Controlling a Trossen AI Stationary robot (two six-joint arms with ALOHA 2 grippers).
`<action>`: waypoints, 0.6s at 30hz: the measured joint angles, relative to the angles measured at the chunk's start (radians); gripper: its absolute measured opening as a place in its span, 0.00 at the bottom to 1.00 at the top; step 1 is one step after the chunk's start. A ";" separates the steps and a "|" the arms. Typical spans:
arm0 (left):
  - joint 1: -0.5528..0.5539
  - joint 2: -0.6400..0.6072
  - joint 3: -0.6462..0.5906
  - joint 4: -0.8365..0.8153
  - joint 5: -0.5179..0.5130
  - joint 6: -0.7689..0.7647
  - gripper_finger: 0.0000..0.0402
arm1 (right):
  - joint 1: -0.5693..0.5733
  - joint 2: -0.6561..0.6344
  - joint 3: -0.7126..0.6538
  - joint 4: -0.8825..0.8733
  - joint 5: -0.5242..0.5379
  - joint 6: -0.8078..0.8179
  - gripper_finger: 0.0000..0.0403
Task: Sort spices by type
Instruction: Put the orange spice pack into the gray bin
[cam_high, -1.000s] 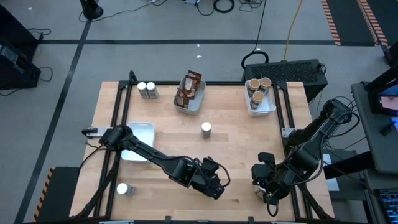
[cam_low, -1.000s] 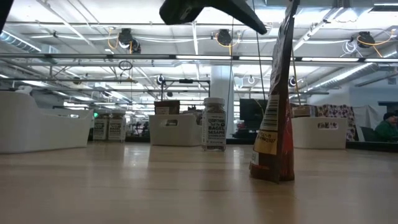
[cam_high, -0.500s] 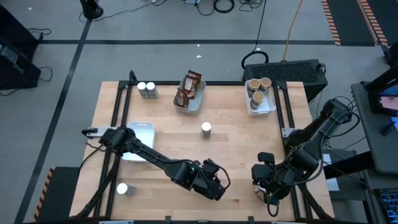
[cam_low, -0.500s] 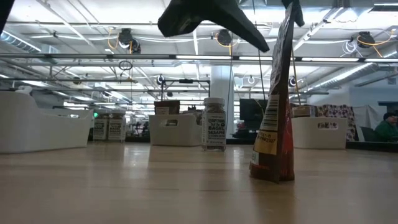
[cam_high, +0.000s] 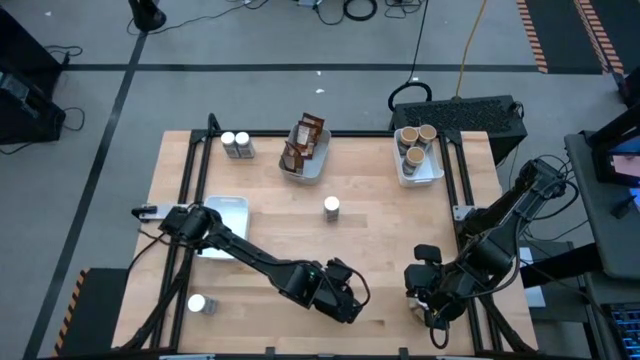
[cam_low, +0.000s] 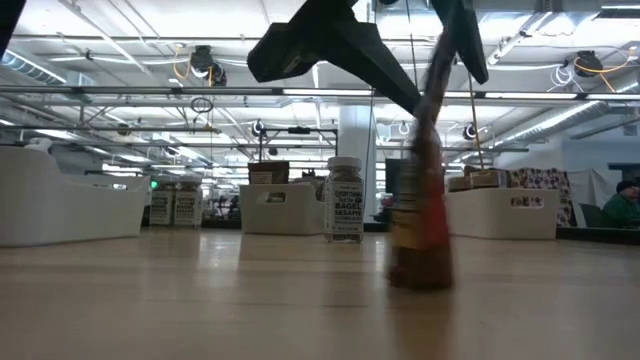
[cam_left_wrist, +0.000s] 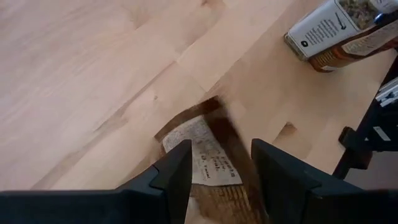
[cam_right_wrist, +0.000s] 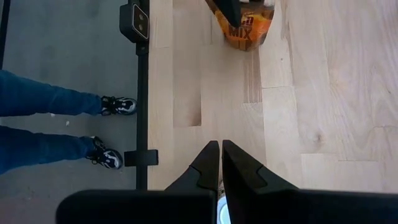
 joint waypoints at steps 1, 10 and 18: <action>-0.001 0.001 0.000 0.000 0.000 0.000 0.42 | 0.000 0.000 0.000 0.000 0.000 0.000 0.00; -0.001 0.001 0.000 -0.062 0.014 0.001 0.41 | 0.000 0.000 0.000 0.001 0.000 0.000 0.00; -0.002 0.001 0.000 -0.082 0.060 0.039 0.19 | 0.000 0.000 0.000 0.001 0.009 0.000 0.00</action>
